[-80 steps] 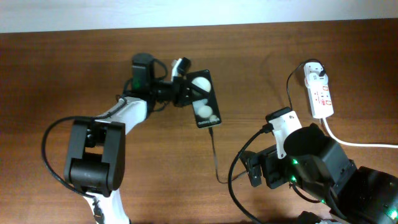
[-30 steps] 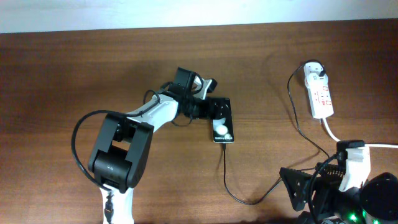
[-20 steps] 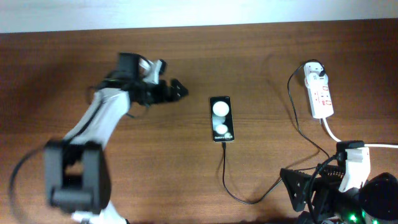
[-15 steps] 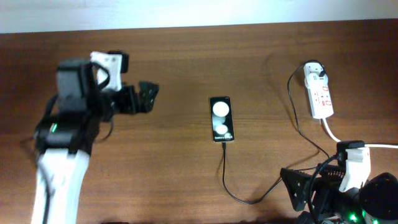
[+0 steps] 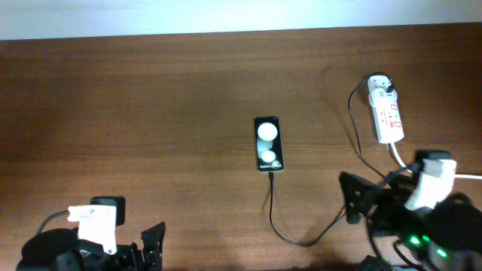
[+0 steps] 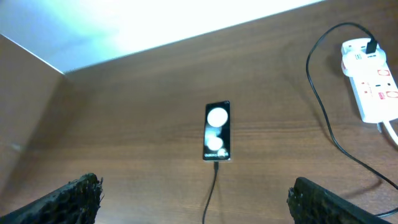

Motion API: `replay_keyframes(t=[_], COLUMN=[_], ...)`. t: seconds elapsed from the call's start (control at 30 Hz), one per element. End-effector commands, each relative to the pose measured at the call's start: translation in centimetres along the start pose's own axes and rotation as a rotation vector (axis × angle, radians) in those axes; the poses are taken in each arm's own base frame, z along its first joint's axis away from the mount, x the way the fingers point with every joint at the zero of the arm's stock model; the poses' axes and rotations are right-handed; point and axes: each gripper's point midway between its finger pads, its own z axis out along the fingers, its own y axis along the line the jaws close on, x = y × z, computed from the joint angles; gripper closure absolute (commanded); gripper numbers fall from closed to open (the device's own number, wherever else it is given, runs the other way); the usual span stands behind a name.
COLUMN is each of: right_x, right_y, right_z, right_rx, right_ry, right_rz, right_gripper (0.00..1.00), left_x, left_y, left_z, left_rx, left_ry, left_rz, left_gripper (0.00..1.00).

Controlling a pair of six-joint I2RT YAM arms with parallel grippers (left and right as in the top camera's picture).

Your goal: Plug charger to phone and switch on socket

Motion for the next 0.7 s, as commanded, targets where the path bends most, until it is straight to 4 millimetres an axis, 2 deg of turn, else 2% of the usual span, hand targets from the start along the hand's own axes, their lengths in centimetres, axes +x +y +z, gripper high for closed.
replay_keyframes(t=[0.0,0.13,0.17,0.2,0.4,0.6,0.67], right_x=[0.4,0.6,0.8,0.9,1.2,1.0,1.1], right_y=[0.7,1.6,1.7,1.7,2.4,2.9,3.0], right_z=[2.7,5.0,5.4,5.8,6.5,6.6,6.6], right_rx=[0.058,0.092,0.100,0.107,0.094,0.071,0.066], right_ry=[0.045,0.085,0.095,0.102,0.128,0.120,0.125], right_rz=[-0.019,-0.039,-0.044,-0.048,-0.049,-0.040,-0.040], right_gripper=[0.01,0.01,0.01,0.01,0.01,0.01,0.01], left_x=[-0.2,-0.1,0.3,1.2,4.4,6.7,6.7], left_y=[0.6,0.6,0.4,0.1,-0.5,-0.3,-0.4], left_z=[-0.2,-1.4,-2.2,-4.0,-8.2,-10.1,-10.7], left_rx=[-0.039,-0.044,-0.040,-0.032,-0.011,-0.022,-0.021], left_ry=[-0.017,-0.091,-0.137,-0.231,-0.479,-0.619,-0.632], left_rz=[0.015,0.029,0.037,0.054,0.100,0.118,0.120], left_gripper=[0.01,0.01,0.01,0.01,0.01,0.01,0.01])
